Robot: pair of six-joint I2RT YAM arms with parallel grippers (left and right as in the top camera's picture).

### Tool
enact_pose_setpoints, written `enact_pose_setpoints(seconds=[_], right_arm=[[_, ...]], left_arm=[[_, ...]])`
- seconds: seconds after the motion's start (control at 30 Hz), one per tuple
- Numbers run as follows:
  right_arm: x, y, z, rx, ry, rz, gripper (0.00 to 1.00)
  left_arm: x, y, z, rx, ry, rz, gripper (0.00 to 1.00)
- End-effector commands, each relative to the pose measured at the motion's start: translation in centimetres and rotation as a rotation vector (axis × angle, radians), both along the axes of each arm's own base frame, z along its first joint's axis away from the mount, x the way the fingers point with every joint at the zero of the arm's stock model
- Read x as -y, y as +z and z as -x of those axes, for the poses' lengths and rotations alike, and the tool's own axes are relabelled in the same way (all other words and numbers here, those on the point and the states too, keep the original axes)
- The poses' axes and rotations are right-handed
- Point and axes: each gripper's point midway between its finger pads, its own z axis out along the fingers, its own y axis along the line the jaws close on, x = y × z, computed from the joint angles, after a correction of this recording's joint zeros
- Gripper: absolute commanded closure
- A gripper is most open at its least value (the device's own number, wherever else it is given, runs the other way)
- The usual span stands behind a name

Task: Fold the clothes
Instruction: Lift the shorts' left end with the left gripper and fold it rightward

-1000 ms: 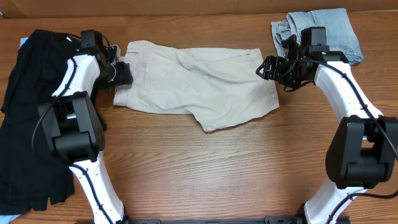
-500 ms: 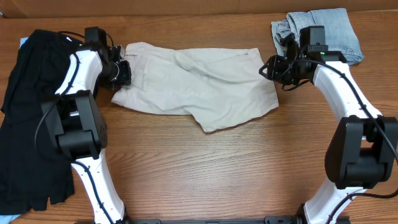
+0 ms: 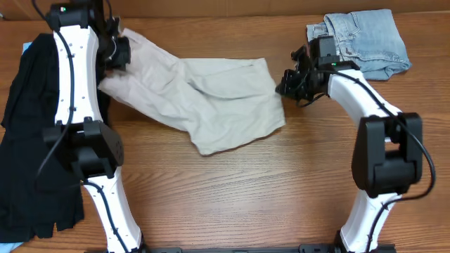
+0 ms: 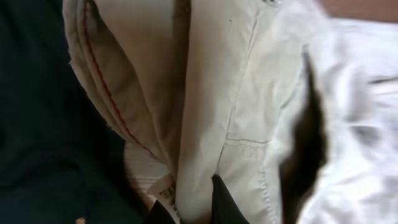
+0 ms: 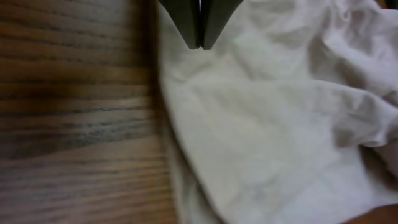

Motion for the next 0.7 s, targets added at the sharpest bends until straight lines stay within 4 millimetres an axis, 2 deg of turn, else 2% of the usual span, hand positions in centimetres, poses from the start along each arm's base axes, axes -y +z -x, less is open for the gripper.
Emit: enact_pose_setpoints(seconds=[0.0,0.13,0.4,0.57,0.67], right_arm=[[-0.2,-1.4,0.1,-0.037,-0.01,-0.007,0.96],[-0.4,-2.4,0.4,-0.063,-0.005,-0.007,0.96],[-0.5,-2.5,0.4,-0.064,-0.004,-0.006,0.96],[-0.4,-2.5,0.5,-0.068,-0.004,-0.006,0.96],[-0.4,-2.5,0.6,-0.07,-0.005,-0.005,0.96]], left_arm=[[2.1,4.5,-0.8,0.12,-0.066,-0.035,0.96],[6.1,5.1,-1.0,0.138,-0.146,-0.021,0.96],[16.8,4.7,0.2,0.137,-0.279,0.029,0.96],[23.0,3.6,1.7,0.117,-0.34,0.055,0.96],[25.5,2.4,2.2,0.1,-0.35,0.063,0.95]])
